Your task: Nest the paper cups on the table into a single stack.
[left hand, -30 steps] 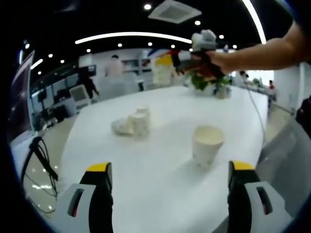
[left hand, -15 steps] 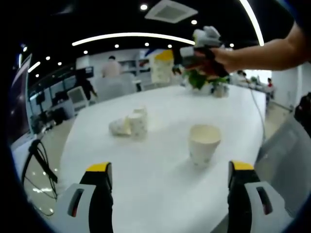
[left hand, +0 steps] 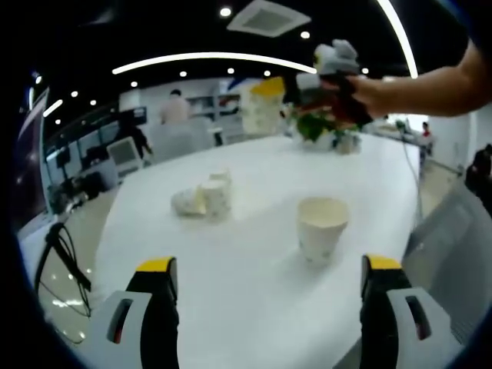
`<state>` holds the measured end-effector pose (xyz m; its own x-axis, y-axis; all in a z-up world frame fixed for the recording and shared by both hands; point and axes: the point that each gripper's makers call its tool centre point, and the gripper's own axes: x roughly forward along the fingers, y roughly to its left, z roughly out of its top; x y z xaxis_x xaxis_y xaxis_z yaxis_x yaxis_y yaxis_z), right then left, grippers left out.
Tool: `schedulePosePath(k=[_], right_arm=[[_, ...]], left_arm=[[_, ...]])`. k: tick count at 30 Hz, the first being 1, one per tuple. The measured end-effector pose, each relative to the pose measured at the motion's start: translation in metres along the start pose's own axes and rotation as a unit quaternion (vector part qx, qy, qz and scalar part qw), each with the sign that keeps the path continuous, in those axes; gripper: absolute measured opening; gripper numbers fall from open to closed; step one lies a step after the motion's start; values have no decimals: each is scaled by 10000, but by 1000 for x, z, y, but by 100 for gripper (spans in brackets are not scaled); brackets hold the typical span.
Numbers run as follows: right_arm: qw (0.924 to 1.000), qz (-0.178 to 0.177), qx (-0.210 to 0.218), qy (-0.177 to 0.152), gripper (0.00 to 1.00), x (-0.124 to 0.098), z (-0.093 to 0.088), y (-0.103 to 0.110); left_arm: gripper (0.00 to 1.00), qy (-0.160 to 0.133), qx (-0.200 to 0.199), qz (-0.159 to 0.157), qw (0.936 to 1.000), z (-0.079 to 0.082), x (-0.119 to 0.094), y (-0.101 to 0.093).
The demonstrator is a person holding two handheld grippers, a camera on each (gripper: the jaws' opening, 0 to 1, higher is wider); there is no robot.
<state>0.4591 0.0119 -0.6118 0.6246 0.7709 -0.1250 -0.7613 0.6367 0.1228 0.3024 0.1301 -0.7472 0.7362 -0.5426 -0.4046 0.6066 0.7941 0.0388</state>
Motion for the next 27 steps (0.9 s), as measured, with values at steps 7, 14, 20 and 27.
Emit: schedulePosePath(k=[7,14,20,27], right_arm=[[10000,36,5,-21,42,-6,0,8],[9999,95,-72,16,42,-12,-6,20],[9999,111,-12,57,42,-17,-13,27],[9997,185,-8,179,42,-21,-22,37]], left_arm=[[99,-9,5,-3,10000,1,0,-1],[99,-21,-7,-16,10000,2,0,-1],[99,60,45,-3,10000,-1,0,0],[99,79,30,-35,10000,-1,0,-1]])
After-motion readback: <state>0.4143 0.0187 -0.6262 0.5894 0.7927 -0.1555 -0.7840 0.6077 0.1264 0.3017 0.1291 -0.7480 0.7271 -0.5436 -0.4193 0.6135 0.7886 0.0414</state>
